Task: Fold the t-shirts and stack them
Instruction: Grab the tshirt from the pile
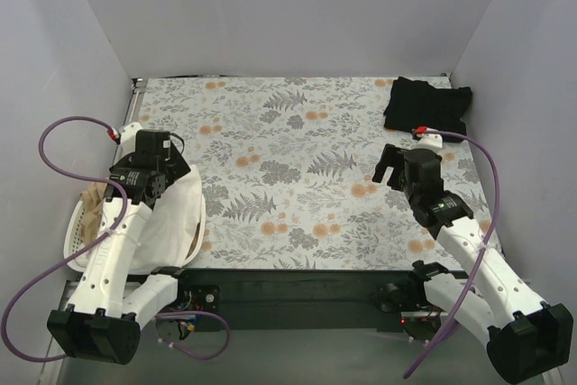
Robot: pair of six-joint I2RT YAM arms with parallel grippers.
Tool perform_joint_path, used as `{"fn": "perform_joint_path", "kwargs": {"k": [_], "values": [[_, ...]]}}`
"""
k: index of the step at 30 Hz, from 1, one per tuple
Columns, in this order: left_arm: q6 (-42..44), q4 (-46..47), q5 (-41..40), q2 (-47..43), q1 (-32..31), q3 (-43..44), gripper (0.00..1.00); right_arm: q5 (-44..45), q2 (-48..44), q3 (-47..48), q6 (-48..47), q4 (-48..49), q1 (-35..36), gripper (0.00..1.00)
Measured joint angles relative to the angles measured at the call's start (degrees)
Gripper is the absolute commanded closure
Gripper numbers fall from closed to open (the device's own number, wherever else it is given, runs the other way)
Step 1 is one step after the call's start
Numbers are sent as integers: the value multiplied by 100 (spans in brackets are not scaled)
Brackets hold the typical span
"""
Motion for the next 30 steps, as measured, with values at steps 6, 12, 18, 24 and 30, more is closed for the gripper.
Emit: {"fn": "perform_joint_path", "kwargs": {"k": [6, 12, 18, 24, 30], "values": [[-63, 44, 363, 173, 0, -199, 4, -214, -72, -2, -2, 13, -140, 3], [-144, 28, 498, 330, 0, -348, 8, -400, -238, -4, -2, 48, -273, 3], [-149, 44, 625, 479, 2, -350, 69, -520, -251, -7, -11, 83, -319, 3], [79, 66, 826, 411, 2, -352, 100, -568, -267, -15, -46, 85, -361, 4], [407, -50, 944, -103, 4, 457, 100, -570, -422, -199, -103, 109, -380, 5]]}}
